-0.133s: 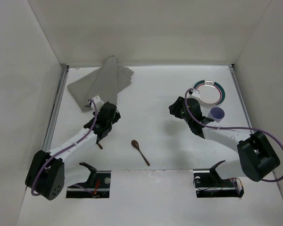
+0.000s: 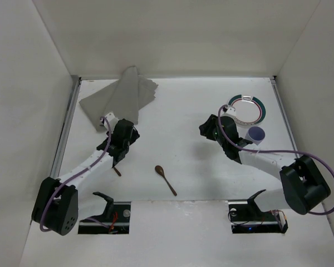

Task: Set the dinner table for one person

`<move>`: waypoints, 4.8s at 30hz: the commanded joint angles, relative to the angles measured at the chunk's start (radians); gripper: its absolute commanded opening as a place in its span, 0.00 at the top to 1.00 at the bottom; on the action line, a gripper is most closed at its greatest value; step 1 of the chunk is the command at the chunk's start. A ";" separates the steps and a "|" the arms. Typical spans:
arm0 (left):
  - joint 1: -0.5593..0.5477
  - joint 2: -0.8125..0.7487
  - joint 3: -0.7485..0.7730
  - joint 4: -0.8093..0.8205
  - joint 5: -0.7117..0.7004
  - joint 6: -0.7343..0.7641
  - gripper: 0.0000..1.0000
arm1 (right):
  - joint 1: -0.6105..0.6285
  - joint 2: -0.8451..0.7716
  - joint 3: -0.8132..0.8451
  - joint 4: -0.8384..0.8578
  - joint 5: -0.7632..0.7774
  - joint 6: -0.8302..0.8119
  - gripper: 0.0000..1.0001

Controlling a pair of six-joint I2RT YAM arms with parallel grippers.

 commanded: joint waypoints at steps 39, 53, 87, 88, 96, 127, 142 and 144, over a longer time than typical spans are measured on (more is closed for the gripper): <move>0.327 0.562 0.182 0.437 0.237 -0.304 0.58 | 0.014 0.073 0.041 0.048 -0.080 -0.007 0.49; 0.155 0.564 0.189 0.485 0.288 -0.288 0.90 | 0.020 0.088 0.046 0.053 -0.081 -0.010 0.39; -0.116 0.153 -0.001 0.298 0.342 -0.104 0.62 | -0.098 0.315 0.034 0.172 -0.308 0.240 0.39; -0.080 0.124 -0.026 0.276 0.331 -0.106 0.62 | -0.098 0.321 0.037 0.174 -0.319 0.246 0.39; 0.265 0.070 -0.143 0.233 0.271 -0.089 0.57 | -0.104 0.322 0.026 0.188 -0.345 0.257 0.60; 0.288 0.498 -0.012 0.623 0.098 -0.132 0.94 | -0.178 0.248 0.001 0.273 -0.402 0.293 0.95; 0.267 0.153 -0.219 0.469 0.049 -0.132 0.95 | -0.074 -0.365 -0.216 -0.295 0.038 0.248 0.98; 0.259 0.099 -0.238 0.428 0.046 -0.138 0.96 | -0.047 -0.415 -0.223 -0.390 0.063 0.263 0.97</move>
